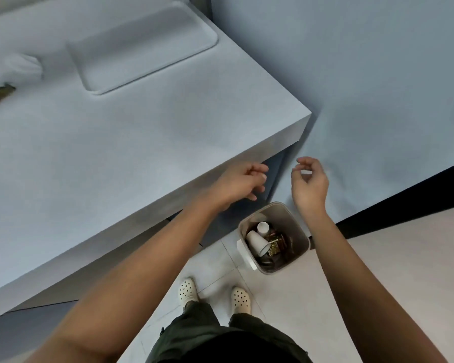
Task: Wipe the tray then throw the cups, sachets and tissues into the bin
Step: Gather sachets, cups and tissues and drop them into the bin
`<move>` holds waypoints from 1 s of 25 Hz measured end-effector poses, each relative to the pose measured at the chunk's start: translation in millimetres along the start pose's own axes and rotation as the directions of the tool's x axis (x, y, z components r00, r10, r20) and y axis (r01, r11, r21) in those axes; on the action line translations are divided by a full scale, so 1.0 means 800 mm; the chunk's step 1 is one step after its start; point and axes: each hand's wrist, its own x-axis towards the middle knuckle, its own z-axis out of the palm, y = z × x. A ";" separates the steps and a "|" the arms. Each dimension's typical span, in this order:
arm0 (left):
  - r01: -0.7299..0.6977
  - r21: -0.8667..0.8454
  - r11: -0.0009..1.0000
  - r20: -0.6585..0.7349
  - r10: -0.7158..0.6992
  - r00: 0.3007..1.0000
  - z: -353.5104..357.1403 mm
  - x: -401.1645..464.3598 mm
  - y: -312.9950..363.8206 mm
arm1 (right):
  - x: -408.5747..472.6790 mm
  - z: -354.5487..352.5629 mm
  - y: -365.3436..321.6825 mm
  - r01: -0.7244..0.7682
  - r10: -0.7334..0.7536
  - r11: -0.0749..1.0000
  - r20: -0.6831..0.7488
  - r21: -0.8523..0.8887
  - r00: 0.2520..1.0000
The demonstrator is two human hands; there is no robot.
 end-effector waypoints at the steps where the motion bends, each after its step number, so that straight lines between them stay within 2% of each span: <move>1: -0.056 -0.018 0.998 -0.062 0.054 0.997 -0.023 -0.015 0.016 | 0.002 0.015 -0.037 0.077 -0.078 0.996 0.026 0.049 0.997; 4: -0.153 -0.044 0.987 -0.241 0.138 0.961 -0.088 -0.054 0.045 | 0.002 0.056 -0.121 0.218 -0.232 0.968 0.116 0.124 0.966; 7: -0.182 -0.093 0.979 -0.404 0.130 0.905 -0.158 -0.090 0.042 | -0.015 0.115 -0.170 0.275 -0.306 0.950 0.258 0.148 0.916; 13: -0.201 -0.176 0.964 -0.706 0.019 0.708 -0.315 -0.157 -0.025 | -0.084 0.272 -0.204 0.347 -0.368 0.926 0.546 0.147 0.752; 19: -0.163 -0.227 0.960 -0.823 -0.100 0.559 -0.472 -0.196 -0.106 | -0.139 0.421 -0.224 0.466 -0.366 0.884 0.684 0.042 0.631; 23: -0.120 -0.266 0.956 -0.862 -0.180 0.475 -0.570 -0.209 -0.154 | -0.168 0.514 -0.240 0.616 -0.355 0.786 0.776 -0.054 0.522; 25: -0.086 -0.232 0.969 -0.885 -0.174 0.431 -0.620 -0.210 -0.173 | -0.178 0.560 -0.247 0.664 -0.349 0.743 0.803 -0.078 0.484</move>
